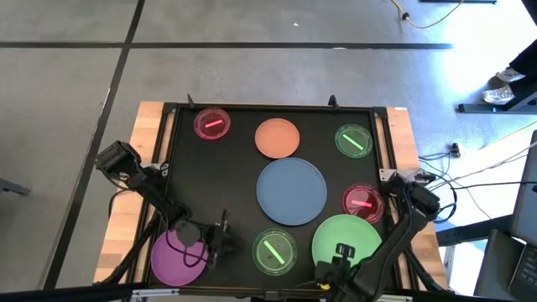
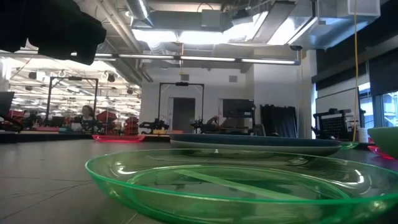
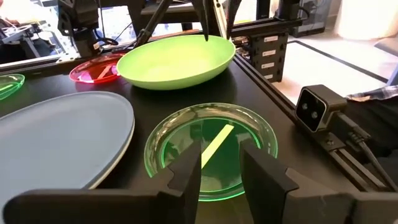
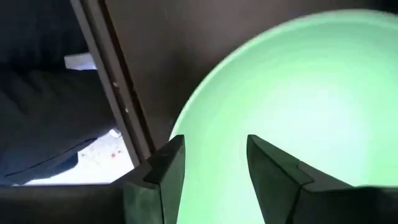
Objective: Stack plastic plates
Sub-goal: Stack the green plate on top of the blue plate
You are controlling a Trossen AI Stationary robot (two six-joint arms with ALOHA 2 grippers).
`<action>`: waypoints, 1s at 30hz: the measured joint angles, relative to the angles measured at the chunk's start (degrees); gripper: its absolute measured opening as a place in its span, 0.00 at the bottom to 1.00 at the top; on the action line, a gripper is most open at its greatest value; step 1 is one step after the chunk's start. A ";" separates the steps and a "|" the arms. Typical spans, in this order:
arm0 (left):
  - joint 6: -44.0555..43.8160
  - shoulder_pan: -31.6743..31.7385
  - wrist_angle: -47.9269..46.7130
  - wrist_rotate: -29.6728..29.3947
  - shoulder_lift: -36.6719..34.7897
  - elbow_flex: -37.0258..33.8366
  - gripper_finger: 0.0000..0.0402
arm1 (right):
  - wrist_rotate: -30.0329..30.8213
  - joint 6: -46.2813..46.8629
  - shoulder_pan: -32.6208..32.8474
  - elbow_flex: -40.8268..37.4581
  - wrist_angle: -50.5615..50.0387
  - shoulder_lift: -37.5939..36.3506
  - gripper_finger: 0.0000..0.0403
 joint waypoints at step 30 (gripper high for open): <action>0.02 0.00 -0.70 0.02 0.04 0.02 0.25 | -0.63 5.93 0.59 -12.09 15.53 1.93 0.35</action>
